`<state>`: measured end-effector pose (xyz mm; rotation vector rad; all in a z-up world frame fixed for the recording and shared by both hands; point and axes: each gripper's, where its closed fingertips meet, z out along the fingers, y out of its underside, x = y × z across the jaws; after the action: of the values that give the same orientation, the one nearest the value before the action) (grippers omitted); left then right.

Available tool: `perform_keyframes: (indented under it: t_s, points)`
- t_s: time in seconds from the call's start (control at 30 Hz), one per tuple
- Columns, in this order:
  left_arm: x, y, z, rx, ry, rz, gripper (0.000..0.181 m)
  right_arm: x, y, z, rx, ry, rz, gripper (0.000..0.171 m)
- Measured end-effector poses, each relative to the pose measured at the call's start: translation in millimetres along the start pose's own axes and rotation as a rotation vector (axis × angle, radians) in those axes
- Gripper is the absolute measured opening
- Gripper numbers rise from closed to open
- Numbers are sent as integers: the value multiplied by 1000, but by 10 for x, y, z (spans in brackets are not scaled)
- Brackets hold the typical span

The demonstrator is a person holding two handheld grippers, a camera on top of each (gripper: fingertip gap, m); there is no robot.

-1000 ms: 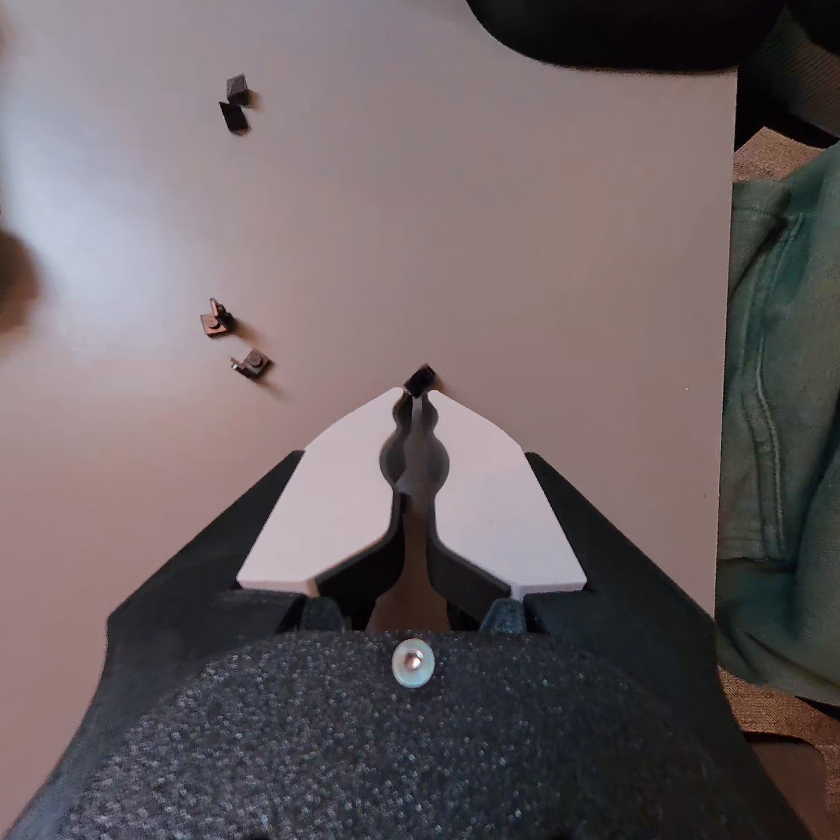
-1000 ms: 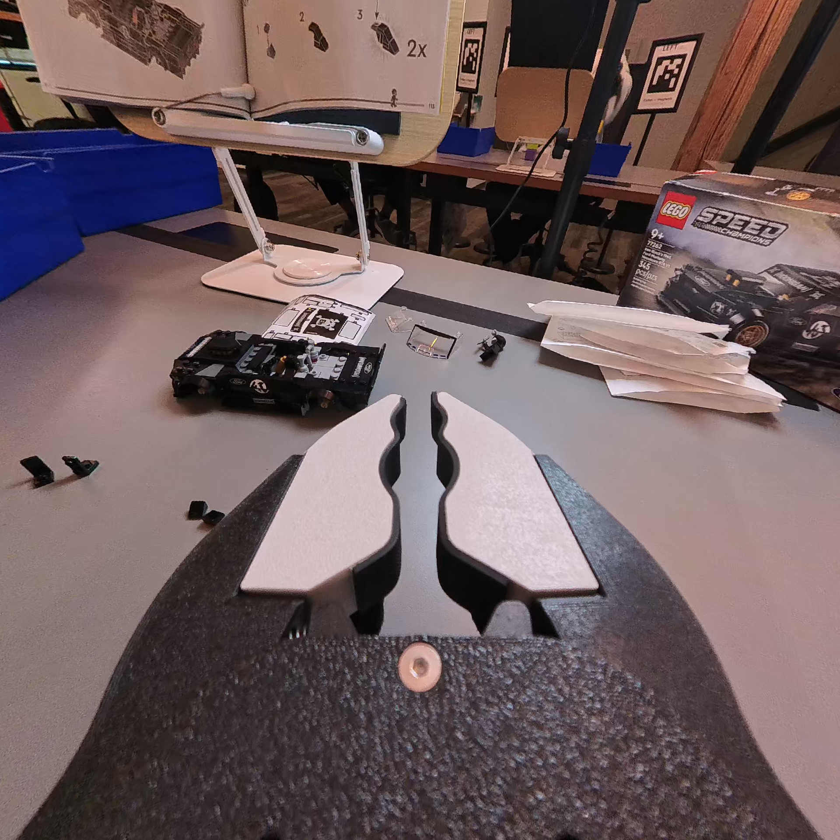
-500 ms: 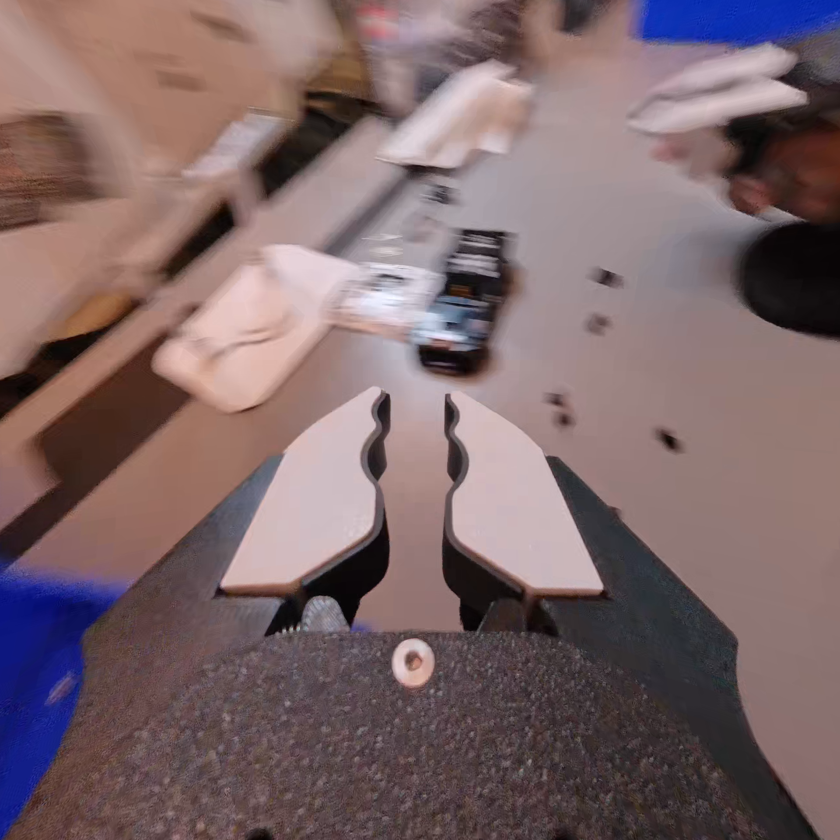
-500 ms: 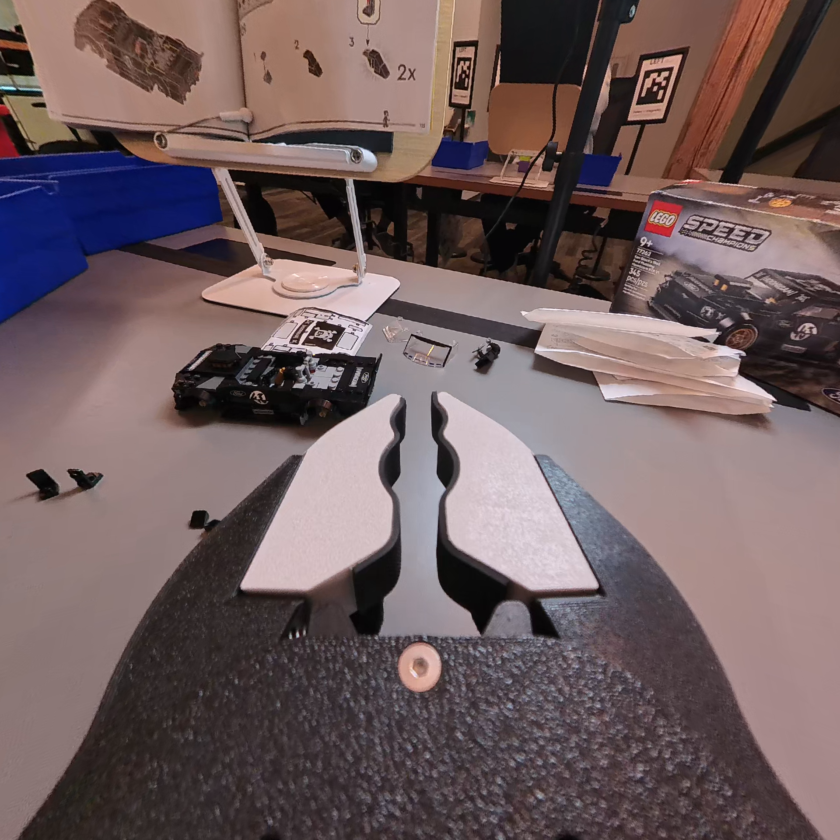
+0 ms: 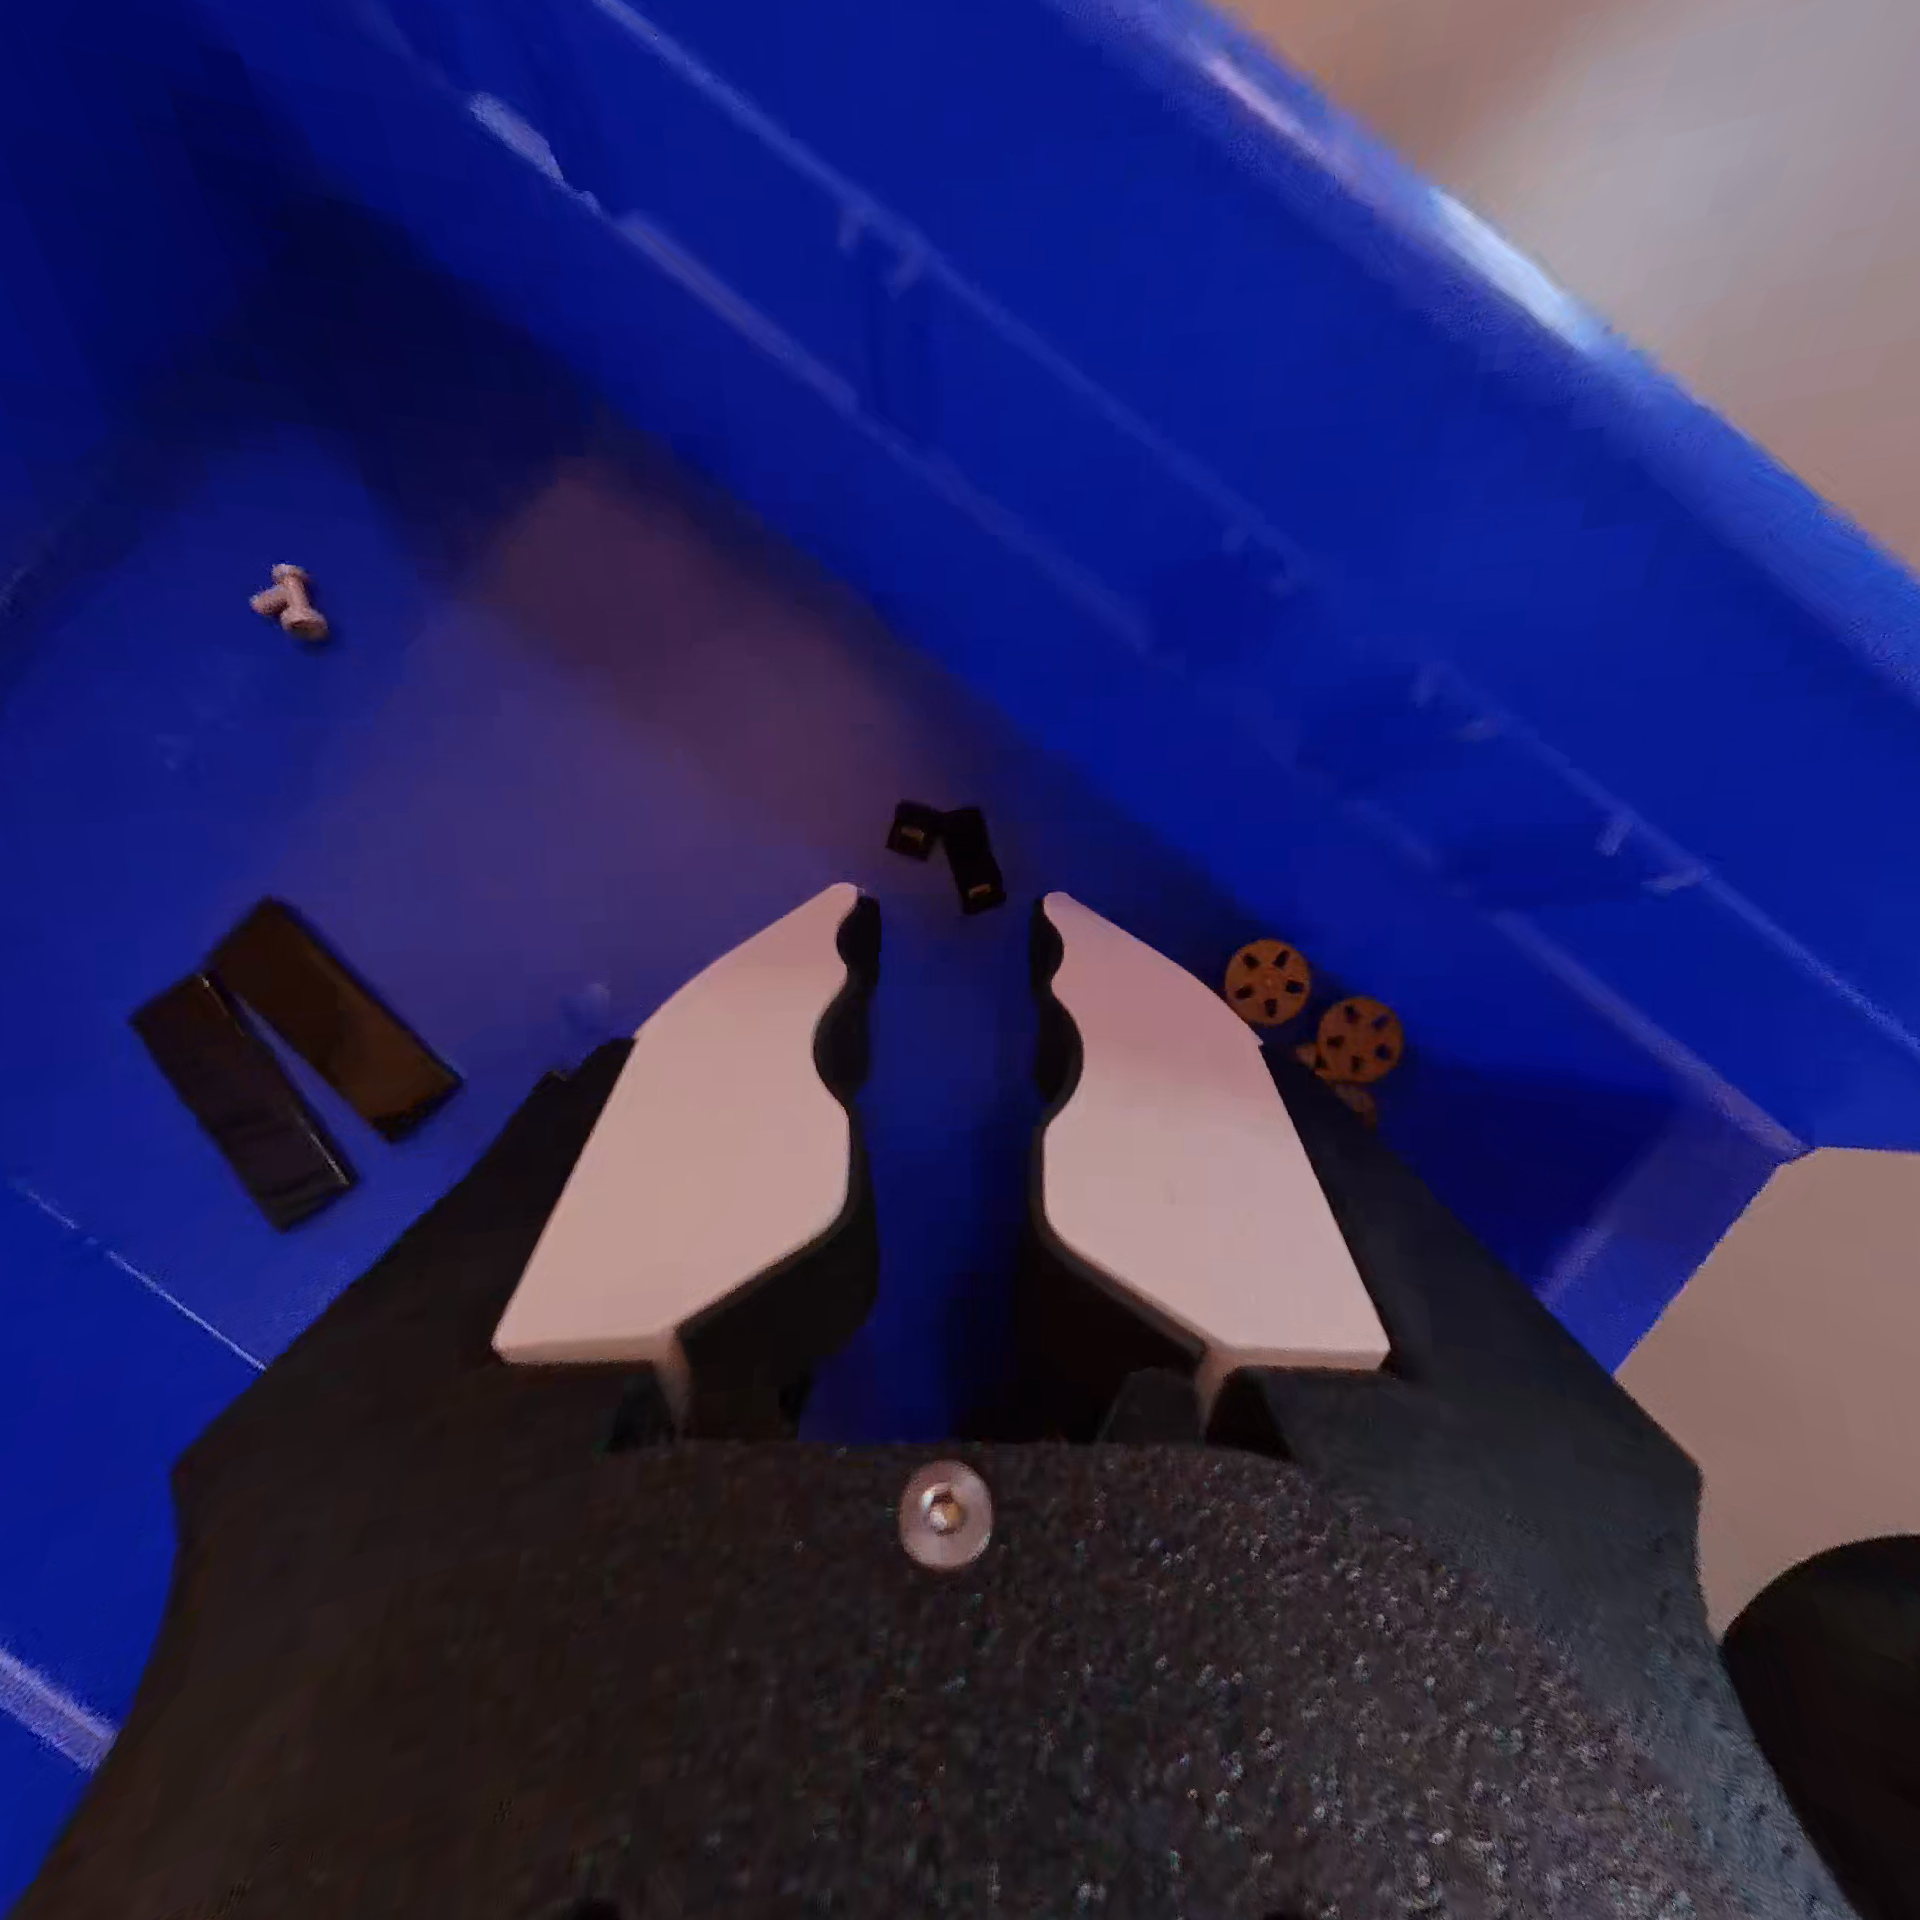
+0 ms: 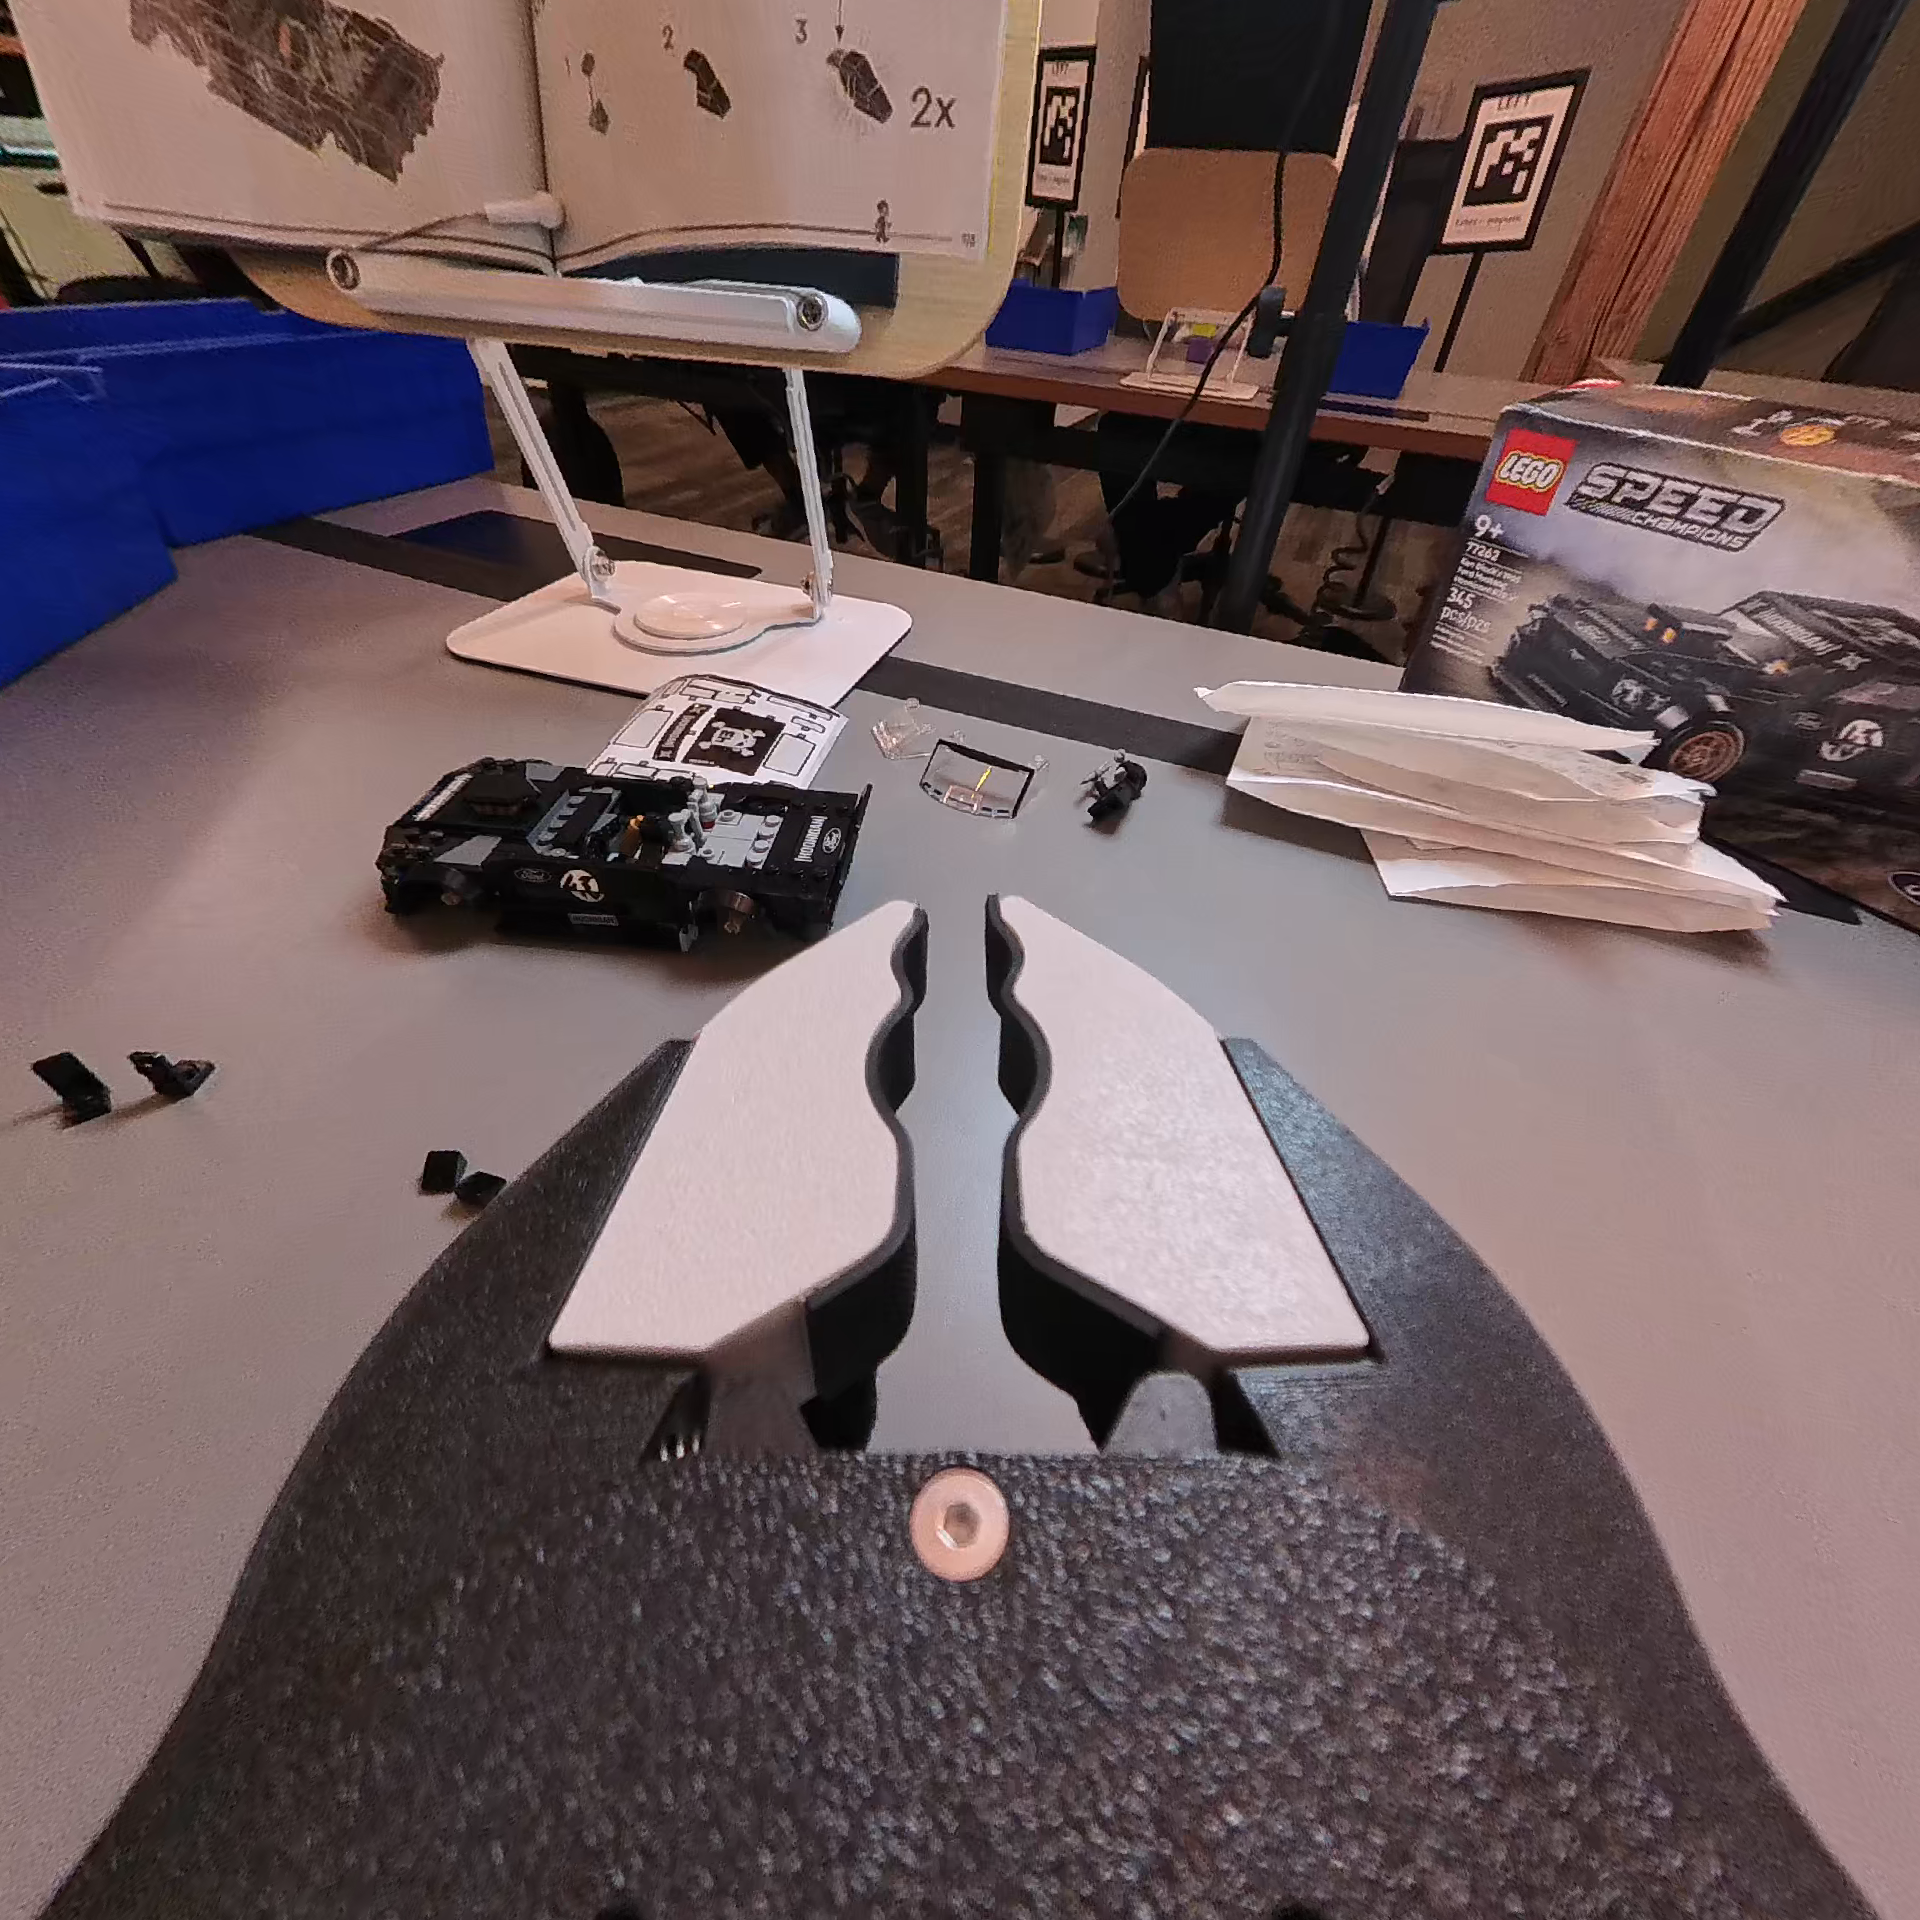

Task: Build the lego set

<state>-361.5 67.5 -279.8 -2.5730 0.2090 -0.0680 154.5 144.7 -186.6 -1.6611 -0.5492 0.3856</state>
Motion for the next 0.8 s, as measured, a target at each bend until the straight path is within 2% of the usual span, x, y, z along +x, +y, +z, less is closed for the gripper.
perform_keyframes:
  t_s: [0.3, 0.37, 0.43, 0.5, 0.57, 0.63, 0.7, 0.8]
  points:
    - [72, -37, 69, -37, -3, 66, 9, -6, 12, 10, -7, 0, -4, 11]
    - [27, -36, 48, -46, -48, 99, 9, -1, 2, 2, -2, 1, -3, 11]
    - [-20, -150, -90, 18, -117, 136, 9, 7, -9, -4, 3, 2, 0, 11]
    - [35, -458, -428, 196, -191, 141, 9, 10, -13, -5, 5, 1, 5, 11]
    - [354, -774, -853, 366, -228, 242, 8, 1, -10, 0, 4, -2, 3, 11]
    - [949, -915, -1105, 432, -153, 392, 8, -14, -10, 4, 3, -6, -3, 11]
    - [1669, -899, -1146, 438, 13, 531, 8, -23, -14, 1, 4, -7, -7, 11]
    - [2708, -626, -971, 383, 326, 680, 8, -13, -30, -15, 11, -1, -9, 10]
